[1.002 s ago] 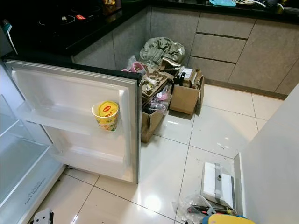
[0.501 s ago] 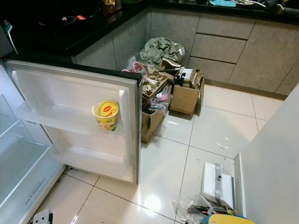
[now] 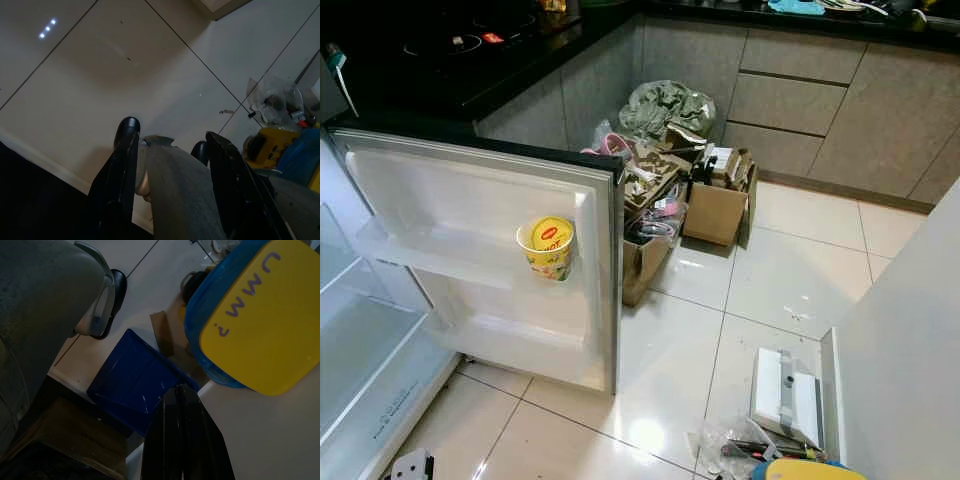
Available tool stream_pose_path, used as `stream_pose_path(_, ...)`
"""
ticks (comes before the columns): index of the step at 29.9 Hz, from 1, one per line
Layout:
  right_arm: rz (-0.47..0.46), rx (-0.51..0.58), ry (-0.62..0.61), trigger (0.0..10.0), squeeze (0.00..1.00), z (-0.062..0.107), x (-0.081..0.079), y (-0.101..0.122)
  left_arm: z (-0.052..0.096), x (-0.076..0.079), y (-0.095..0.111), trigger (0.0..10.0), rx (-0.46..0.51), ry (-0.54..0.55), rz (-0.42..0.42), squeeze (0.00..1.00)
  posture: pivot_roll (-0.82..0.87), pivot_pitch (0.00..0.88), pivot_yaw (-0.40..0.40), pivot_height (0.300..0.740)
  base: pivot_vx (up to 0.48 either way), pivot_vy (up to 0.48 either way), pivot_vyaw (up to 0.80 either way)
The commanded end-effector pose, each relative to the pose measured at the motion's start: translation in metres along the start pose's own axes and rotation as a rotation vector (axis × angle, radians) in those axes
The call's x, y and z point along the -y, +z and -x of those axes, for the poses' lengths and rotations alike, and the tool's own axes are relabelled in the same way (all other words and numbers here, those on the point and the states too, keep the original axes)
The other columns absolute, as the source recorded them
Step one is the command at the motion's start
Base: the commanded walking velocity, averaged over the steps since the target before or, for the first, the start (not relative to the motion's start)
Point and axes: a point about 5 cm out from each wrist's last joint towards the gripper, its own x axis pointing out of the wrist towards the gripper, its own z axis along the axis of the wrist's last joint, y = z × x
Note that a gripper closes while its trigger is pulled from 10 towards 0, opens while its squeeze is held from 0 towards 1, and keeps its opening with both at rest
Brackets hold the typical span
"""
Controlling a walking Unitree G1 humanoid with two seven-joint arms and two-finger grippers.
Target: Restocking fridge
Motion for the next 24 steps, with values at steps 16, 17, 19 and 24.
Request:
stream_pose_path(16,0.001,-0.023,0.005,10.0,0.0,0.0009,-0.001,-0.0084,0.0013,0.0008,-0.0104,10.0,-0.031,0.0,0.003,0.0,-0.02,0.085,-0.007,0.74,0.0,0.0,0.0)
stream_pose_path(17,0.002,-0.023,0.005,10.0,0.0,0.0009,-0.0009,-0.0083,0.0013,0.0007,-0.0105,10.0,-0.031,0.0,0.004,0.0,-0.02,0.085,-0.007,0.74,0.0,0.0,0.0)
stream_pose_path(19,0.003,-0.022,0.004,10.0,0.0,0.0008,-0.0008,-0.0081,0.0013,0.0008,-0.0104,10.0,-0.032,0.0,0.003,0.0,-0.02,0.085,-0.007,0.74,0.0,0.0,0.0)
stream_pose_path(24,0.006,-0.021,0.004,10.0,0.0,0.0009,-0.0001,-0.008,0.0011,0.0011,-0.0106,10.0,-0.032,-0.001,0.003,0.0,-0.02,0.085,-0.008,0.74,0.0,0.0,0.0)
